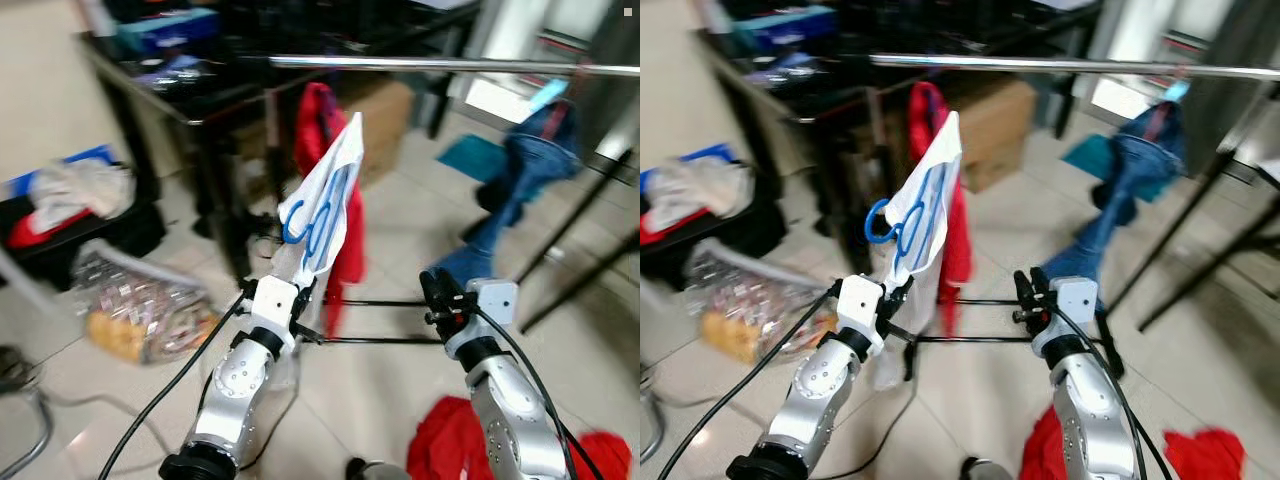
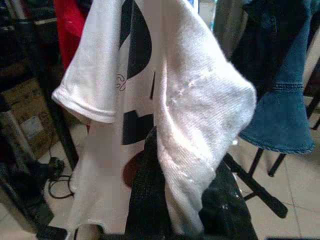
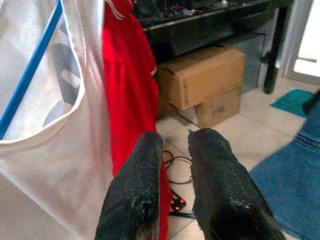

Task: Hang hanger

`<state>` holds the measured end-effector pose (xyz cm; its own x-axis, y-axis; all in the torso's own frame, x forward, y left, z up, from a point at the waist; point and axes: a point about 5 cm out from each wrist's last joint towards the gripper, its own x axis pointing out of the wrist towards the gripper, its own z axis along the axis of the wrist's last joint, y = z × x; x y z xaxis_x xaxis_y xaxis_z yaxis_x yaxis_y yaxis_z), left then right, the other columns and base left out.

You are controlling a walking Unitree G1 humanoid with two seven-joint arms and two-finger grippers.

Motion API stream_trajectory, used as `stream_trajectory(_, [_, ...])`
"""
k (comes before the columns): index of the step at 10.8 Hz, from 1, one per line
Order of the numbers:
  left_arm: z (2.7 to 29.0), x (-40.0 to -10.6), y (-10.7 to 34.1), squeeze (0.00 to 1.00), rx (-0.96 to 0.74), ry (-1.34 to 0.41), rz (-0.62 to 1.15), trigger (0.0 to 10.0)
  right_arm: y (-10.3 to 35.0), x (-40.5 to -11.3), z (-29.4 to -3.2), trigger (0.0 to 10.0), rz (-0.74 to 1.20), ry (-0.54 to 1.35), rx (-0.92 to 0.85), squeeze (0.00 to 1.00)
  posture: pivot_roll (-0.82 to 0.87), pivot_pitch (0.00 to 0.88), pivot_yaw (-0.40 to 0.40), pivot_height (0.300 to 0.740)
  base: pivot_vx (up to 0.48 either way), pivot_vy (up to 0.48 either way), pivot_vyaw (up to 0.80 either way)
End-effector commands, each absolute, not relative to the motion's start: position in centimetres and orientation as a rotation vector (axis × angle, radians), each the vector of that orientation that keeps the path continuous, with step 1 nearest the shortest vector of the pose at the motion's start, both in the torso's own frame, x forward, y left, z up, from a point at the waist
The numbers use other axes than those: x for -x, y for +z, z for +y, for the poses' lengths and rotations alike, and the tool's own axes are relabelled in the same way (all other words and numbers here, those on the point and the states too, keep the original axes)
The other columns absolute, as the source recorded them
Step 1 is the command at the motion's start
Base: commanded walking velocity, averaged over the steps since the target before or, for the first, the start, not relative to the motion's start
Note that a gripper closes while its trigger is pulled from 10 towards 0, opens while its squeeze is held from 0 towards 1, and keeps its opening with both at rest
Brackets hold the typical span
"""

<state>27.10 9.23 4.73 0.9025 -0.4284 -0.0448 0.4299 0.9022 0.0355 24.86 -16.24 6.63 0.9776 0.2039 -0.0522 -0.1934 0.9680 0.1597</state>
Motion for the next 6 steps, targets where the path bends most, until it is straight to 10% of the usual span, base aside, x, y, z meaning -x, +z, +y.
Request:
stream_trajectory(1, [8.98, -27.40, 5.21, 0.00, -0.054, -0.455, 0.011, 10.0, 6.68, -24.93, -16.35, 10.0, 0.067, 0.192, -0.163, 0.00, 0.10, 0.013, 0.019, 0.740, 0.000, 0.000, -0.80])
stream_trajectory(6, [9.05, -27.45, 5.30, 0.00, -0.077, -0.454, 0.001, 10.0, 6.62, -25.08, -16.31, 10.0, 0.068, 0.193, -0.164, 0.00, 0.11, 0.011, 0.018, 0.740, 0.000, -0.093, -0.80])
